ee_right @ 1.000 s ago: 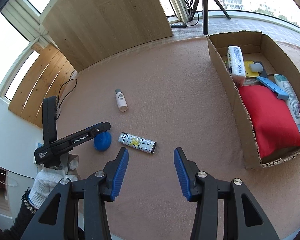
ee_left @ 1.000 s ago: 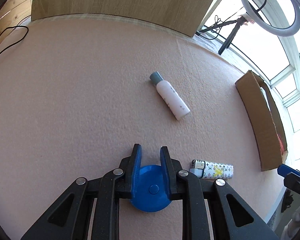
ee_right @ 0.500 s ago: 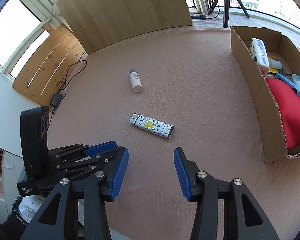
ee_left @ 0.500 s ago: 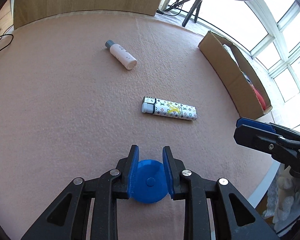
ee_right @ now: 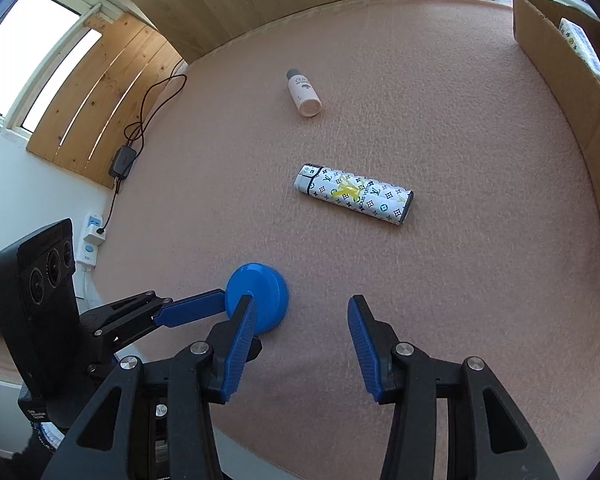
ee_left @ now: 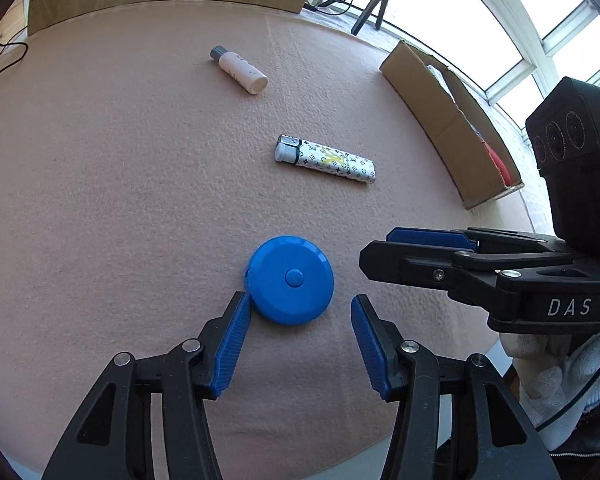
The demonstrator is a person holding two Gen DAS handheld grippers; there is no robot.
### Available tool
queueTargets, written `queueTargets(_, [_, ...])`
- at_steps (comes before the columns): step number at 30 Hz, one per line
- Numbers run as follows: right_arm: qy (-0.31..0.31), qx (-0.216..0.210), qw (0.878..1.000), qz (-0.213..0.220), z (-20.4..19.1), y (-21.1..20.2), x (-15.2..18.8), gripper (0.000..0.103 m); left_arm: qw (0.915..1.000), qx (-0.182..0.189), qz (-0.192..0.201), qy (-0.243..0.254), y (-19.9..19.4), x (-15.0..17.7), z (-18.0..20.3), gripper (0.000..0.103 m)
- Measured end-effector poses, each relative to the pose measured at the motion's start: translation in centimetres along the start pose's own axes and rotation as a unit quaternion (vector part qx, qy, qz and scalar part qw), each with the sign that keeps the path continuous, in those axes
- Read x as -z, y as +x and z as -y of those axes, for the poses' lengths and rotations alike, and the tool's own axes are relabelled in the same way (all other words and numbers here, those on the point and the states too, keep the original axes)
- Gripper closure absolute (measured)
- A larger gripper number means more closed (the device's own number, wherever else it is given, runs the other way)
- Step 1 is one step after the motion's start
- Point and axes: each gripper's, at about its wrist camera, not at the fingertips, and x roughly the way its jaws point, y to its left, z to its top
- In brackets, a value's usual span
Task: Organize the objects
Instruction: 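Grasp the blue tape measure with the right tool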
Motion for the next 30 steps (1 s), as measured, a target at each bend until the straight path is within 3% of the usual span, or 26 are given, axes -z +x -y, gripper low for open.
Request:
queueTargets(13, [-0.018,0.006,0.999,-0.039,-1.8,2.6,-0.1,0.060,0.9995,-0.009,-0.008,0.028,0.2,0.2,0.3,0.048])
queueTargets(19, [-0.029,0.016,0.998,-0.048,-2.6,3.6,-0.6,0.075,0.9996,0.002,-0.005,0.028,0.1,0.3,0.2,0.050])
queueTargets(26, [-0.027,0.020,0.999,-0.041,-2.4,2.9,-0.5,0.078,0.9996,0.010,-0.005,0.026,0.0,0.1,0.5,0.051])
queueTargets(30, [-0.027,0.032,0.999,-0.020,-1.8,1.2,-0.3,0.078,0.9990,0.013,-0.001,0.043,0.4,-1.0,2.6,0.051])
